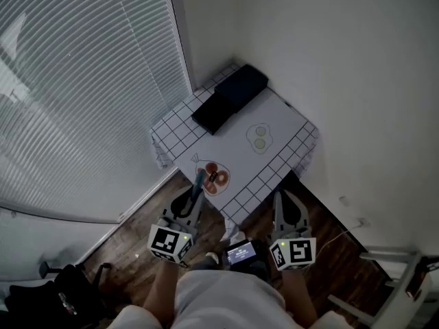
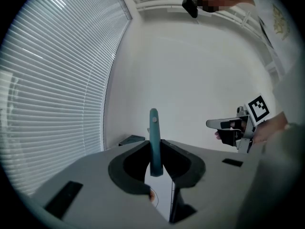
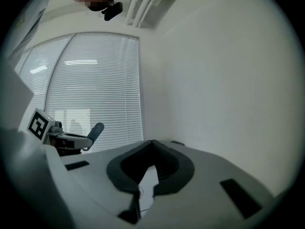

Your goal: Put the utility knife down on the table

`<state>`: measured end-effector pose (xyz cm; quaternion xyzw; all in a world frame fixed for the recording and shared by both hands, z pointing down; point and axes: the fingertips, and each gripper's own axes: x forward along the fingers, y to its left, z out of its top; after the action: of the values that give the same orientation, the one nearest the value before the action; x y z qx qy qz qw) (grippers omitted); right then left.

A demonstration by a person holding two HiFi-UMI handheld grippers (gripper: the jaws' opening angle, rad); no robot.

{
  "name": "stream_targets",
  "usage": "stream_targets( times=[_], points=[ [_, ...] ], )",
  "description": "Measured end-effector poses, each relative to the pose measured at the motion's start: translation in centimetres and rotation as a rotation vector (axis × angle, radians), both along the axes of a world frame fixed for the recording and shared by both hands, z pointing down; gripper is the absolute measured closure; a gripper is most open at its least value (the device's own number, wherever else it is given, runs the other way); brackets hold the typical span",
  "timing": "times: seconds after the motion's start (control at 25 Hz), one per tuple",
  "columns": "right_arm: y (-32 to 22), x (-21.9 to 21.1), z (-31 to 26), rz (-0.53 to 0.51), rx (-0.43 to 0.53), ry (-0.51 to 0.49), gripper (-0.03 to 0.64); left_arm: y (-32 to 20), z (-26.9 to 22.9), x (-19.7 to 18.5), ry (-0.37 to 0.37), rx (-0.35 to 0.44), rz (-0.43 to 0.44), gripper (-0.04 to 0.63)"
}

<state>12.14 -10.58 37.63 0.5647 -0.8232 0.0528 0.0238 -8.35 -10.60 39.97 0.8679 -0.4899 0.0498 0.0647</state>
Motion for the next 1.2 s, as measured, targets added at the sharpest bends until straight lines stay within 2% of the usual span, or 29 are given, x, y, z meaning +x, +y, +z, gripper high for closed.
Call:
stream_targets(
  times=[0.36, 0.48, 0.72, 1.08, 1.2],
  points=[
    [-1.3, 0.2, 3.9, -0.014, -0.080, -0.002, 0.609, -2.0, 2.4, 1.0, -0.011, -0.058, 0.003, 0.520],
    [-1.9, 0.3, 4.6, 0.002, -0.095, 0.003, 0.609, -3.0, 3.6, 1.2, -0.044, -0.069, 0.008, 0.520],
    [-2.4, 0.3, 6.5, 0.023, -0.141, 0.013, 0.609, -3.9, 8.0, 1.9, -0.085, -0.164, 0.056, 0.520],
    [-2.9, -0.3, 10.3, 0.033, -0.202, 0.034, 0.609, -5.8, 11.8, 2.9, -0.036, -0.251, 0.079, 0.520],
    [-3.5, -0.8, 12.0, 0.019, -0.217, 0.053, 0.609, -6.1, 13.1, 2.9, -0.043, -0.276, 0.089, 0.520]
  ],
)
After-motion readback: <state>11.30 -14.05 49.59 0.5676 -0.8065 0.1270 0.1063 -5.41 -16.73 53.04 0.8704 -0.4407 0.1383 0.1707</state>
